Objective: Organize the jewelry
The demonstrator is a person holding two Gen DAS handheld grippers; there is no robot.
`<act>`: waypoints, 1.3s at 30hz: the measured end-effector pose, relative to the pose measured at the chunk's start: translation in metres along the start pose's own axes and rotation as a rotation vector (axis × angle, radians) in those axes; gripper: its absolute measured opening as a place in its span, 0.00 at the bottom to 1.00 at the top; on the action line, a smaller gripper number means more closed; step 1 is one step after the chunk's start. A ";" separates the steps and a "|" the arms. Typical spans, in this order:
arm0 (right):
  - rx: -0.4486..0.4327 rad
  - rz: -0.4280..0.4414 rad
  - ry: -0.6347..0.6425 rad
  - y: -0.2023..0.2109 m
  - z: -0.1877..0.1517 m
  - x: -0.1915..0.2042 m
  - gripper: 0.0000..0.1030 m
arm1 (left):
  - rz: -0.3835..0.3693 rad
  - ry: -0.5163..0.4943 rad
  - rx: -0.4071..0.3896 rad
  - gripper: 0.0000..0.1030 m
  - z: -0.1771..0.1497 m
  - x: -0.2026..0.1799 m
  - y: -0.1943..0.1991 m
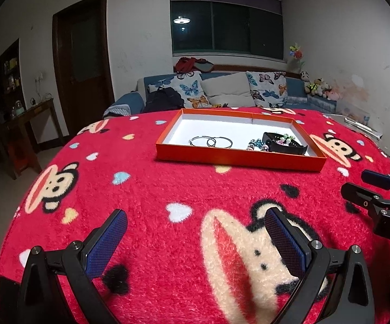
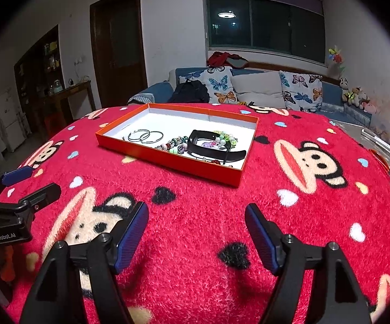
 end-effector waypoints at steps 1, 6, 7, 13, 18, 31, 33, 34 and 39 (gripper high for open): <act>0.002 0.000 0.001 0.000 0.000 0.000 0.79 | 0.001 -0.004 0.000 1.00 0.000 -0.001 0.000; 0.006 -0.001 0.000 0.000 0.000 0.000 0.79 | 0.001 0.003 -0.001 1.00 0.000 -0.001 0.000; 0.006 0.000 0.000 -0.001 0.000 0.000 0.79 | 0.002 0.005 -0.002 1.00 0.000 0.000 0.000; 0.005 0.000 -0.001 -0.001 0.000 -0.001 0.80 | 0.004 -0.004 -0.006 1.00 0.000 0.001 0.001; 0.004 -0.005 0.004 -0.001 0.000 -0.001 0.80 | 0.005 -0.013 -0.011 1.00 0.001 0.000 0.002; 0.006 -0.025 -0.011 -0.002 0.000 -0.006 0.80 | 0.005 -0.013 -0.013 1.00 0.002 0.000 0.002; 0.005 -0.027 -0.019 -0.002 0.000 -0.007 0.80 | 0.005 -0.013 -0.013 1.00 0.002 0.000 0.002; 0.005 -0.027 -0.023 -0.002 0.000 -0.008 0.80 | 0.005 -0.013 -0.012 1.00 0.002 -0.001 0.003; 0.008 -0.030 -0.041 -0.003 -0.001 -0.011 0.80 | 0.008 -0.019 -0.003 1.00 0.002 -0.003 0.001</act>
Point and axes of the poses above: each gripper's, at about its wrist camera, not at the fingertips, and y roughly against the way its jaws point, x to its left, z to its top, the point moved 10 cm from there along -y, roughly the way its jaws point, and after that the axes turned 11 degrees about -x, right-handed, at the moved point
